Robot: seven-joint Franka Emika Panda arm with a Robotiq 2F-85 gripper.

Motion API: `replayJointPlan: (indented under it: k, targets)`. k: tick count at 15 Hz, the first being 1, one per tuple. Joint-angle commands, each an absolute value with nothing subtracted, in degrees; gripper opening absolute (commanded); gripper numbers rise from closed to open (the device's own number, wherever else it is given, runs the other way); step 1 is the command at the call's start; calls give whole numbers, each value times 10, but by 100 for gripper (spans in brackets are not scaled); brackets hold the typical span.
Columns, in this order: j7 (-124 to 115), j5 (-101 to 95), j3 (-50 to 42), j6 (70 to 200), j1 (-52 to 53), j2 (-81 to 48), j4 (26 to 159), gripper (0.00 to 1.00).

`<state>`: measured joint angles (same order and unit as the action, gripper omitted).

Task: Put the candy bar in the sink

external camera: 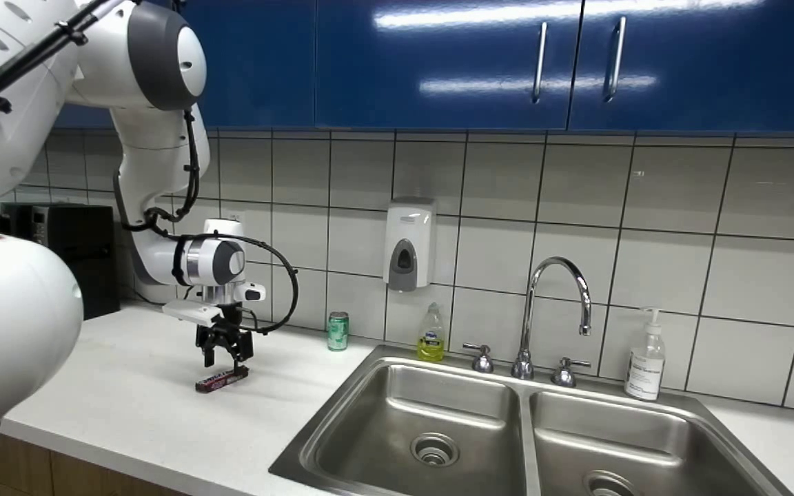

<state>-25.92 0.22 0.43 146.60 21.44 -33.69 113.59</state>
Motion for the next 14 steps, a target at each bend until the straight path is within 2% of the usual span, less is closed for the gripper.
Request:
replayJointPlan:
  k: [1, 14]
  targets:
    - [-286, -14, -8, 1448, 223, -344, 1117, 100]
    - [-288, -13, -14, 1427, 220, -352, 1111, 100]
